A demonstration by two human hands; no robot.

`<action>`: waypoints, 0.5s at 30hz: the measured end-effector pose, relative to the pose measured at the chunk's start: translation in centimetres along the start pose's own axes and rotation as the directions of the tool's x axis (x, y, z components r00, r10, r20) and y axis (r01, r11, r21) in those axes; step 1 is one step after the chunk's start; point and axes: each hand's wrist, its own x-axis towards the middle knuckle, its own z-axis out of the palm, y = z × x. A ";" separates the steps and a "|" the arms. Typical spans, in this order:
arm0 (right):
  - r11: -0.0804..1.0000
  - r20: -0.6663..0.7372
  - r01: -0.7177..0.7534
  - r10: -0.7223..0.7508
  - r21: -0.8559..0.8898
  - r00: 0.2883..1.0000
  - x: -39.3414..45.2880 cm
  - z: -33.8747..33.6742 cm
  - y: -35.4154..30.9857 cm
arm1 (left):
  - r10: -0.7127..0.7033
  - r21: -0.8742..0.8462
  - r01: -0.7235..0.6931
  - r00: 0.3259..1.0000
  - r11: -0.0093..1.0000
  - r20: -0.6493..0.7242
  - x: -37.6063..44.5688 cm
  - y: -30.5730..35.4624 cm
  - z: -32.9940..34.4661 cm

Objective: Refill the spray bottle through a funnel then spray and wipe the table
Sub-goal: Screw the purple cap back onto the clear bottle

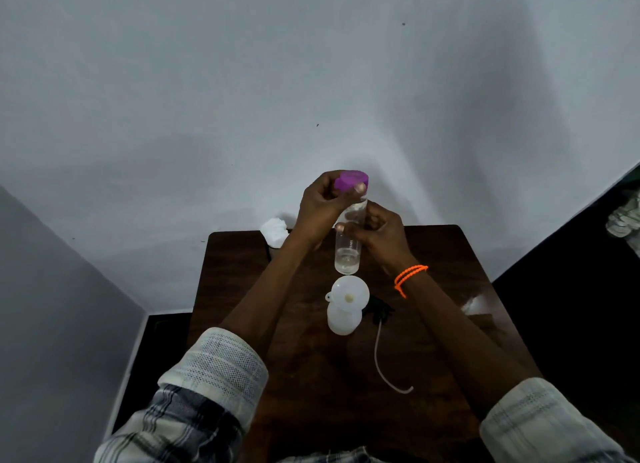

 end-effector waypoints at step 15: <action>1.000 0.001 -0.010 0.010 -0.006 1.000 0.6 -0.2 0.5 | 0.042 0.074 -0.043 0.999 0.996 0.006 -0.1 0.2 0.1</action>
